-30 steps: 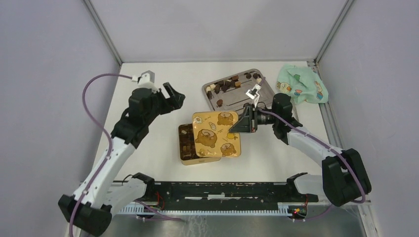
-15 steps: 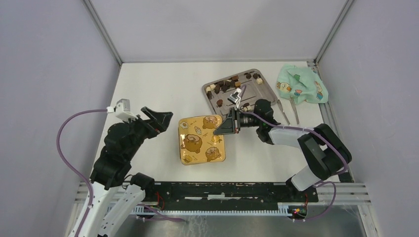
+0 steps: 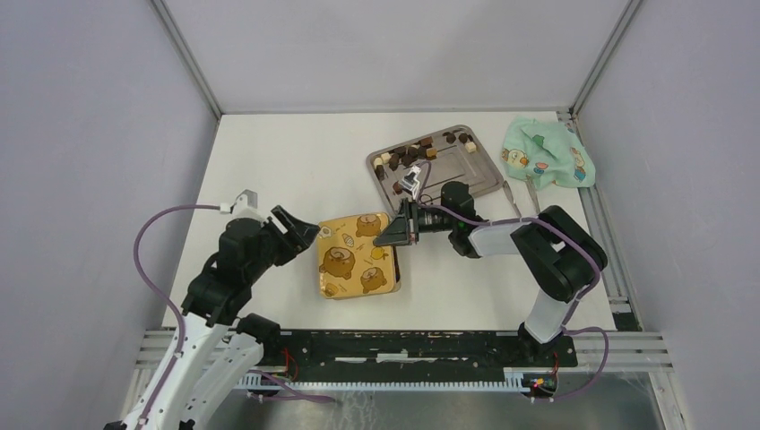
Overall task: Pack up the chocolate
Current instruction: Close the box lid on the packing box.
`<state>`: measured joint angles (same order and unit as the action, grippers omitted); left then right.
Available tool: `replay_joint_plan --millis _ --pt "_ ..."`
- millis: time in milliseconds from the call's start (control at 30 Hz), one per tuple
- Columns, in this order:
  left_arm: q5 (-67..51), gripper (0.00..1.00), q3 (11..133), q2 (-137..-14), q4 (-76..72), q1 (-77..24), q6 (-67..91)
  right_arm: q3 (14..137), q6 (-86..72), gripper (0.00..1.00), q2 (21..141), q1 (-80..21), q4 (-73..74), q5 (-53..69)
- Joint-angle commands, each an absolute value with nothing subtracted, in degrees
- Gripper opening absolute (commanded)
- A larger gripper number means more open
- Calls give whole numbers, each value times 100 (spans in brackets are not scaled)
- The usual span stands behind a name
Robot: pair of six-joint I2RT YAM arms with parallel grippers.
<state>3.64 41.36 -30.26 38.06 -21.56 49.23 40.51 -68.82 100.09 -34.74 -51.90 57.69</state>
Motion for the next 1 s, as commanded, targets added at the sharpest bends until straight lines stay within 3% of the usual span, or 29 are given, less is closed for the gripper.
replay_joint_plan --millis 0,200,433,967 --pt "83 71 3925 -3349 3722 -2153 4994 4392 -6690 1 10189 -3463 -5140 5664" --pt "227 68 3611 -3560 3640 -2151 4882 4413 -6275 4 10195 -3422 -4635 5636" --pt "130 78 3268 -3681 3397 -2155 4878 4420 -6179 8 10323 -3231 -4424 5607" --pt "-402 79 2919 -4204 2969 -2146 4822 4664 -5621 20 10565 -3105 -3717 5643"
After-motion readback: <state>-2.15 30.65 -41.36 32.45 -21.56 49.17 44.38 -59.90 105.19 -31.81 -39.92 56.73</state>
